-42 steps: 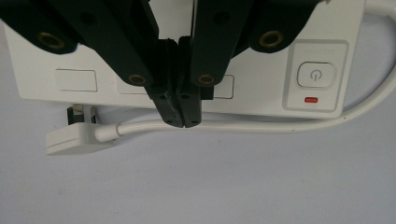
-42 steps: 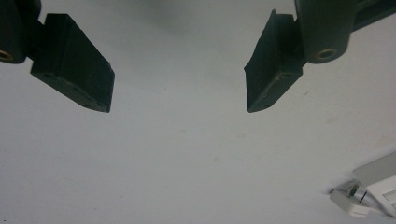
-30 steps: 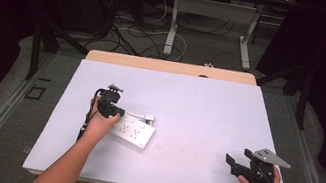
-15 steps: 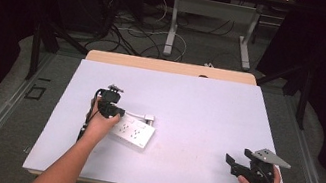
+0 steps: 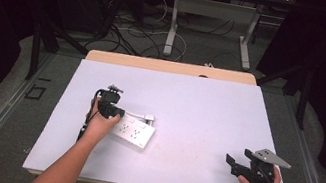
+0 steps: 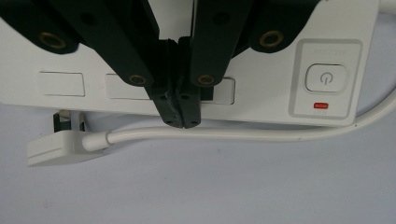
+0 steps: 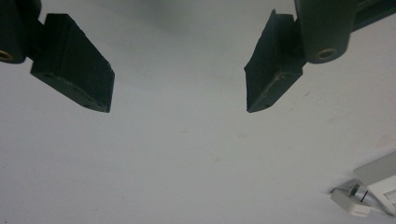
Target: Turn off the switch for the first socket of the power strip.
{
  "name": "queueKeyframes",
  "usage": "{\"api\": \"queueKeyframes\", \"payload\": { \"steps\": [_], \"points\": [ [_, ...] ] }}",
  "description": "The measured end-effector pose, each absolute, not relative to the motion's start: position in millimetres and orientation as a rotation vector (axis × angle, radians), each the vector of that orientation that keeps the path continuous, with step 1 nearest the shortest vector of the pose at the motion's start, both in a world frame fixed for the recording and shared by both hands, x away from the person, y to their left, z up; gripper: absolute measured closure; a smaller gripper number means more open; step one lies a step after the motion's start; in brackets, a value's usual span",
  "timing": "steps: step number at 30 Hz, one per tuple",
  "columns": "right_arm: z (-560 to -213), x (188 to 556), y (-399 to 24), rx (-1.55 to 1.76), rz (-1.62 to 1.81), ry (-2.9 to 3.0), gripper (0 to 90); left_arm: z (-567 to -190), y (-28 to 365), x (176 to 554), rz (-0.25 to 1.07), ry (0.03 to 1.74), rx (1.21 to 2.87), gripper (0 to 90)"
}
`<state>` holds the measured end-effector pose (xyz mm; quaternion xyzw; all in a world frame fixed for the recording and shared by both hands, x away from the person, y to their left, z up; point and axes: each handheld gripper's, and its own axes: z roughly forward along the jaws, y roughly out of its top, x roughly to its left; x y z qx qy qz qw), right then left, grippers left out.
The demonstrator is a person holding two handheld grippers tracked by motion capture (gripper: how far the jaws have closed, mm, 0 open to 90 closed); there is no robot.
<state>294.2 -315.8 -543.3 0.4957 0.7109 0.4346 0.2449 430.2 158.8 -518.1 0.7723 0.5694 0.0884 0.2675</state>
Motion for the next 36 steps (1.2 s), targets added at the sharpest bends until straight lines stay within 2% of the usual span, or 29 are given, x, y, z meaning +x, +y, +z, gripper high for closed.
{"api": "queueKeyframes", "payload": {
  "steps": [22, 36],
  "points": [
    [-542, 295, -315, 1.351, 1.197, 1.931, 23.5, -513, 162, 428, 0.261, 1.536, 2.060, 89.2],
    [-542, 295, -315, 1.348, 1.198, 1.937, 23.5, -502, 166, 416, 0.215, 1.492, 2.012, 77.6]
  ]
}}
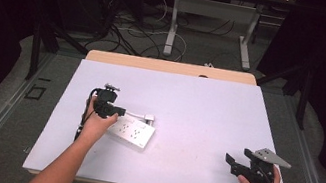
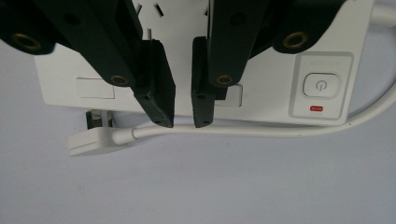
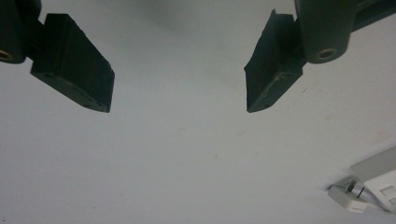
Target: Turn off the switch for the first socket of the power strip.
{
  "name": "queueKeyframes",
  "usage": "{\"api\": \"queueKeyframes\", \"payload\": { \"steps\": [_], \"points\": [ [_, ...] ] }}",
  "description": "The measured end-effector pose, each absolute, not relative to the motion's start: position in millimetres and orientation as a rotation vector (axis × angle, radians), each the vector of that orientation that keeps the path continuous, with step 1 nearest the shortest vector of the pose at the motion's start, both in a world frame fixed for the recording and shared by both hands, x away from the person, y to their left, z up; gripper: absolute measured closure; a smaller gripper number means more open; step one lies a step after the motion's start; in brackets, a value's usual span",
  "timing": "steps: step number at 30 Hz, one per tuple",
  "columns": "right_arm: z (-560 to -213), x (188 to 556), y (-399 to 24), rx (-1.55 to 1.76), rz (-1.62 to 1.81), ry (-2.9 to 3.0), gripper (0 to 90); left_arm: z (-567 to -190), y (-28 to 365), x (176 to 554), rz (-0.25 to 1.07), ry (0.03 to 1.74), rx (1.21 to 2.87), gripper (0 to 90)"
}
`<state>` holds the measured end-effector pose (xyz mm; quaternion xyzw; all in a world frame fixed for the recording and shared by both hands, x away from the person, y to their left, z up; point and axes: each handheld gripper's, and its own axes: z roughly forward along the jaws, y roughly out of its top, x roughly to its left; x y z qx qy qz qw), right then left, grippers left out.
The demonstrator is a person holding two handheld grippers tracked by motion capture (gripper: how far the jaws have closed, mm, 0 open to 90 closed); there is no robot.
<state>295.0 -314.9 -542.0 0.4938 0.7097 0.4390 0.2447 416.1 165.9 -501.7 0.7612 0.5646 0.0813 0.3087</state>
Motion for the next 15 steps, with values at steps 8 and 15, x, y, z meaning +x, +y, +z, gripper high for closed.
{"api": "queueKeyframes", "payload": {
  "steps": [8, 15],
  "points": [
    [-542, 295, -315, 1.349, 1.198, 1.937, 23.5, -495, 167, 403, 0.214, 1.423, 1.993, 64.7],
    [-542, 295, -315, 1.354, 1.200, 1.929, 23.5, -489, 168, 390, 0.267, 1.364, 1.987, 53.9]
  ]
}}
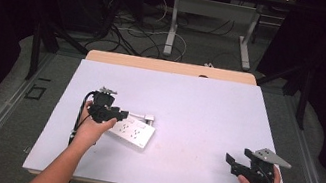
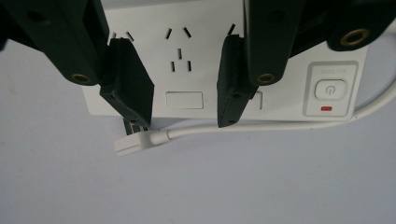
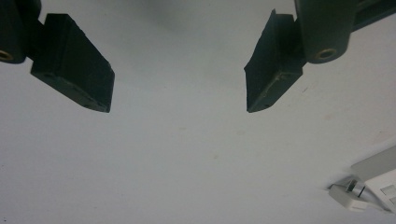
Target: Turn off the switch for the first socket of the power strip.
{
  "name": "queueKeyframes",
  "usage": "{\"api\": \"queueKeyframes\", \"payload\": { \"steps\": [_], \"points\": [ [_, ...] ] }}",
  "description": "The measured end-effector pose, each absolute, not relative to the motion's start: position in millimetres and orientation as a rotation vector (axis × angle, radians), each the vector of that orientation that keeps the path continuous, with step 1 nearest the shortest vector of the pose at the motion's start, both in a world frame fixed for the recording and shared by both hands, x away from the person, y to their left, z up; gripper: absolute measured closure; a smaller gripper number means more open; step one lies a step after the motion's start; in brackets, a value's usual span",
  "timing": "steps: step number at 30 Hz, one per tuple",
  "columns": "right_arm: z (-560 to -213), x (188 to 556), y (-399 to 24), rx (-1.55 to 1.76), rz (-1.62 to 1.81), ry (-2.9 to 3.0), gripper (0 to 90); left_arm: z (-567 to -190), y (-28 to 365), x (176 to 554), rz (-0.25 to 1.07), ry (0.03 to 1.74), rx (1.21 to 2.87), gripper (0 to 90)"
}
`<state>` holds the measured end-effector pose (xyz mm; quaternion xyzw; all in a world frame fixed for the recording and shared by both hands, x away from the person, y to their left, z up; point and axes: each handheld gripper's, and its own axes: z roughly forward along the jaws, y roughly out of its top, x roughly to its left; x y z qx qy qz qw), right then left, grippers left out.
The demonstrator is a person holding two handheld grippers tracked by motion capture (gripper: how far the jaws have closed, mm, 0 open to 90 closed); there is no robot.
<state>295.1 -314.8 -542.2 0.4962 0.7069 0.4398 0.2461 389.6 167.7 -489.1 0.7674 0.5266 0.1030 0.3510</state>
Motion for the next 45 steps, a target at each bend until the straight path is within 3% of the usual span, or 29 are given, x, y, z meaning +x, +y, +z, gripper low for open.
{"api": "queueKeyframes", "payload": {
  "steps": [22, 25, 41, 45],
  "points": [
    [-542, 295, -315, 1.358, 1.194, 1.925, 23.5, -476, 203, 355, 0.389, 1.265, 1.903, 33.7],
    [-541, 295, -315, 1.350, 1.193, 1.925, 23.5, -474, 208, 351, 0.394, 1.273, 1.876, 27.8],
    [-541, 294, -316, 1.357, 1.197, 1.928, 23.5, -478, 244, 330, 0.423, 1.309, 1.761, 14.5],
    [-541, 294, -316, 1.354, 1.199, 1.927, 23.5, -482, 255, 324, 0.444, 1.326, 1.730, 6.8]
  ]
}}
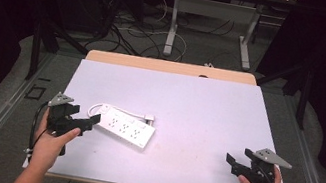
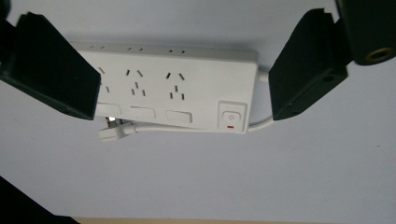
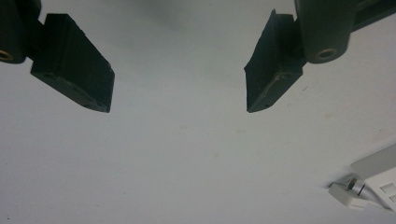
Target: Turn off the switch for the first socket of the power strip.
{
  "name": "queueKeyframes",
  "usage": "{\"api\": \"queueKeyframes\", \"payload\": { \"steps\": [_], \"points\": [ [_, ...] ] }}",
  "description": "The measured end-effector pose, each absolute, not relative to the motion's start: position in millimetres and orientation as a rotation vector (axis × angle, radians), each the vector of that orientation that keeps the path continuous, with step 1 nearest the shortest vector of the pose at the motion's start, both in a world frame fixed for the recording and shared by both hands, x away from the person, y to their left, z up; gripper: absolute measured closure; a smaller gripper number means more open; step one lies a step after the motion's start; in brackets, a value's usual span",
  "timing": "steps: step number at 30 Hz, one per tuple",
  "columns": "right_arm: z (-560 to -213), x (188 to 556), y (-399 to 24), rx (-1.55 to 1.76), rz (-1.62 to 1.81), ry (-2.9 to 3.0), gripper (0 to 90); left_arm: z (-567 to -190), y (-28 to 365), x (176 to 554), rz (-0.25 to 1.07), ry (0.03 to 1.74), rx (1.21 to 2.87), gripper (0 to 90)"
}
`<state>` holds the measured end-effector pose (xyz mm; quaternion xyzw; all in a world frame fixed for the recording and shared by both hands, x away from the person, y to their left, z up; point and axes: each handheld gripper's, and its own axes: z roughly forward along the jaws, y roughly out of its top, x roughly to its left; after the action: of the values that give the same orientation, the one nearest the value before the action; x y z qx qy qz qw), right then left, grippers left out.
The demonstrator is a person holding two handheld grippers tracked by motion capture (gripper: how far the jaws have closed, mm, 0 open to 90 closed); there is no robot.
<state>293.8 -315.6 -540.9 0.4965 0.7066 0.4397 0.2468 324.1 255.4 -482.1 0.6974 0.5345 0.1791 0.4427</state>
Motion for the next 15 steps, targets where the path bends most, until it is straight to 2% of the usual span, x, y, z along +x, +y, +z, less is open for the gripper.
{"api": "queueKeyframes", "payload": {
  "steps": [4, 15],
  "points": [
    [-541, 294, -316, 1.359, 1.197, 1.927, 23.5, -488, 266, 318, 0.452, 1.346, 1.702, 0.2],
    [-541, 294, -316, 1.357, 1.199, 1.922, 23.5, -510, 284, 304, 0.463, 1.376, 1.658, 0.1]
  ]
}}
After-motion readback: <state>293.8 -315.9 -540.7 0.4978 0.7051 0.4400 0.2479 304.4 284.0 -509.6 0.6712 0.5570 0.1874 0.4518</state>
